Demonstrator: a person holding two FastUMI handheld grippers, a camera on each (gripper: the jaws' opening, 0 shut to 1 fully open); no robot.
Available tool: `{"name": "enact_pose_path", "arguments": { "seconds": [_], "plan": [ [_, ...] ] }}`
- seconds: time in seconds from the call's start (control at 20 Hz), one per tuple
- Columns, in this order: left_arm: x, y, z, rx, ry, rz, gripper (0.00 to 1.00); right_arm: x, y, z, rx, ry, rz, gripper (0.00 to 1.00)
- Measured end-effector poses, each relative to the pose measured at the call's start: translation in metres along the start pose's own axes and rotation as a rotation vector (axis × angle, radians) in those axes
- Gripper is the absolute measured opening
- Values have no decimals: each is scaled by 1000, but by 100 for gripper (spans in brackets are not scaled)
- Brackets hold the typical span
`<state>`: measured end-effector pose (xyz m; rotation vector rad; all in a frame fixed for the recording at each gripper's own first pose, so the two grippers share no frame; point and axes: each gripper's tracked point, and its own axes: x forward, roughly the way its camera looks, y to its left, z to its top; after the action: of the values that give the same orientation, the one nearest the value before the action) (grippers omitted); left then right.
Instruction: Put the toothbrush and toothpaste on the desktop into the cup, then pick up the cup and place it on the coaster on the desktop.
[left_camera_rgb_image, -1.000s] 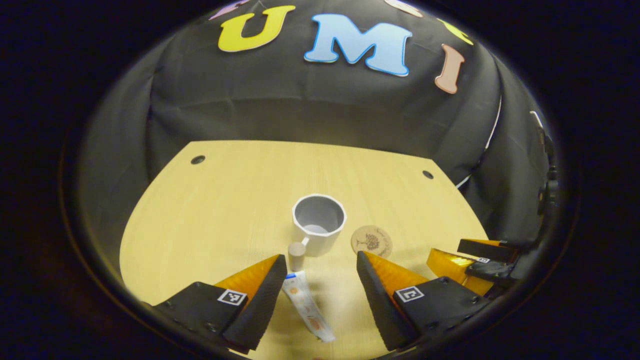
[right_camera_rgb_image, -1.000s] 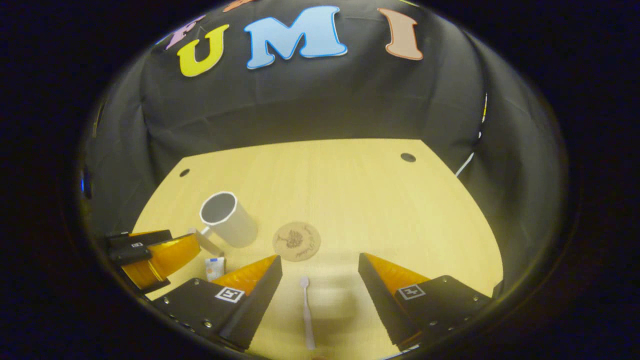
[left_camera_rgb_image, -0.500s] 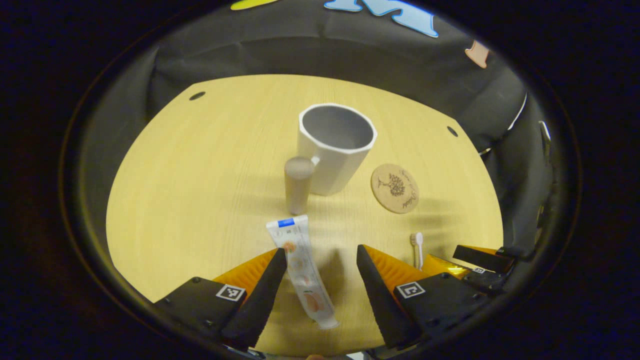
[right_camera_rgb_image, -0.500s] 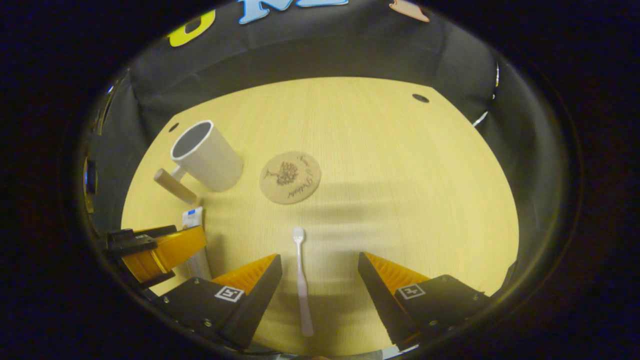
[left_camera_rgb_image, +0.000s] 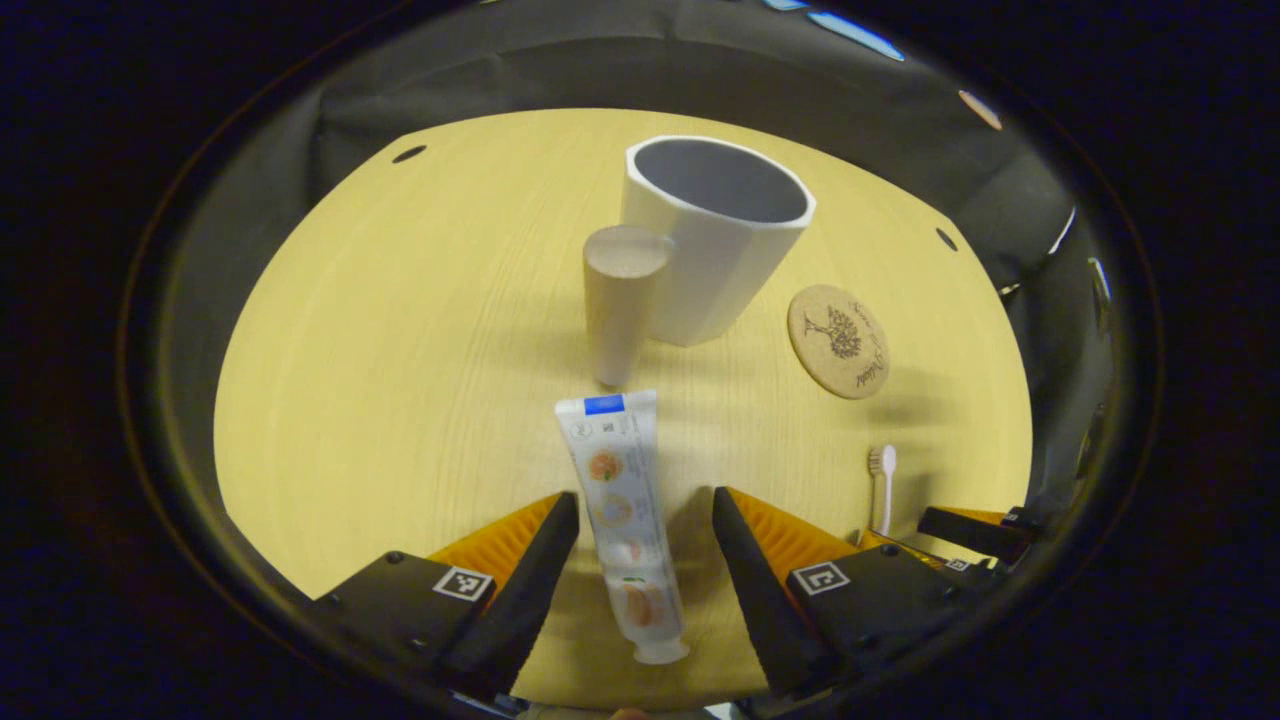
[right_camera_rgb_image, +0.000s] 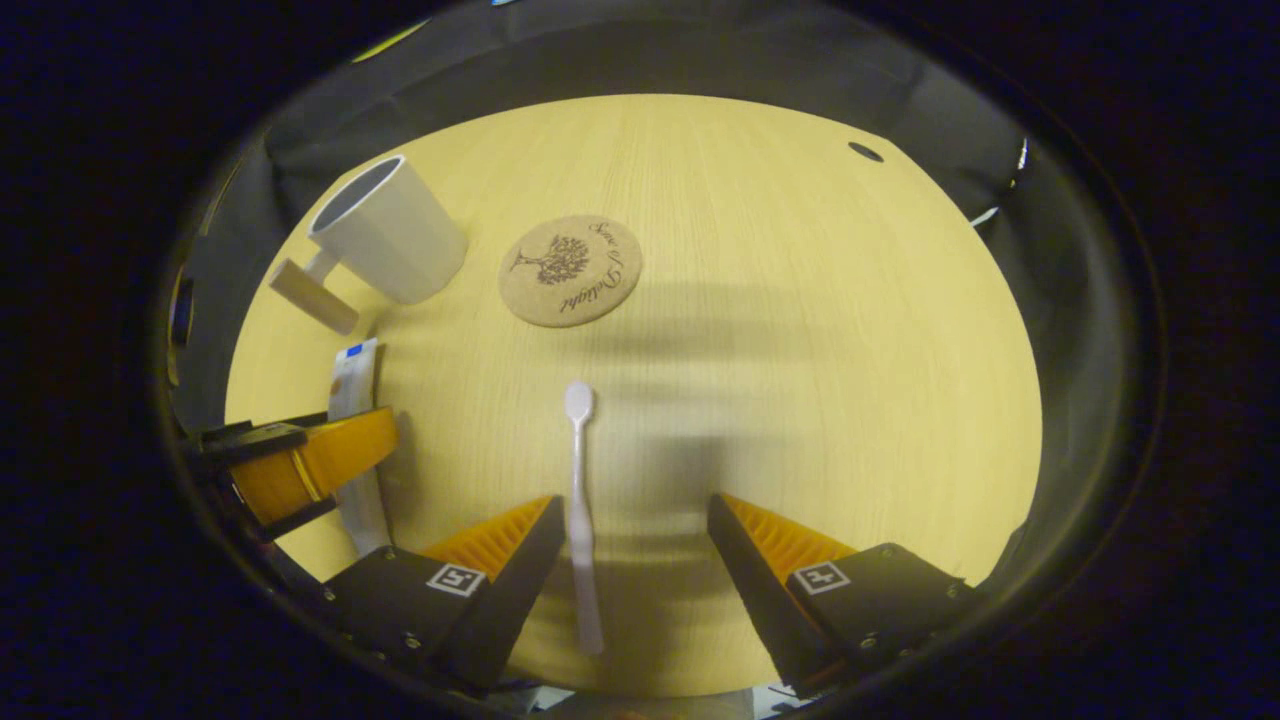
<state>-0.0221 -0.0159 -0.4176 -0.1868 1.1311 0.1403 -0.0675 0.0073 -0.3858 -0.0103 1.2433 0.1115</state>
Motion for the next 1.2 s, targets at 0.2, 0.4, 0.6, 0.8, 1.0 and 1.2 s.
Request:
{"name": "enact_pose_path", "arguments": {
  "seconds": [0.2,0.4,0.6,0.8,1.0,1.2],
  "plan": [
    [3,0,-1,30,22,48,94,1,3,-5,-43,33,-5,99],
    [5,-1,0,28,30,63,92,0,4,-6,-17,55,-10,100],
    [5,1,2,20,23,72,87,0,9,-5,-9,115,-14,89],
    [2,2,6,20,45,74,46,-1,15,-4,-11,162,-13,16],
    [2,0,9,34,43,68,29,3,17,0,13,166,-18,3],
    [-1,-2,9,17,45,21,21,-1,18,0,12,166,-13,2]
  ]
}}
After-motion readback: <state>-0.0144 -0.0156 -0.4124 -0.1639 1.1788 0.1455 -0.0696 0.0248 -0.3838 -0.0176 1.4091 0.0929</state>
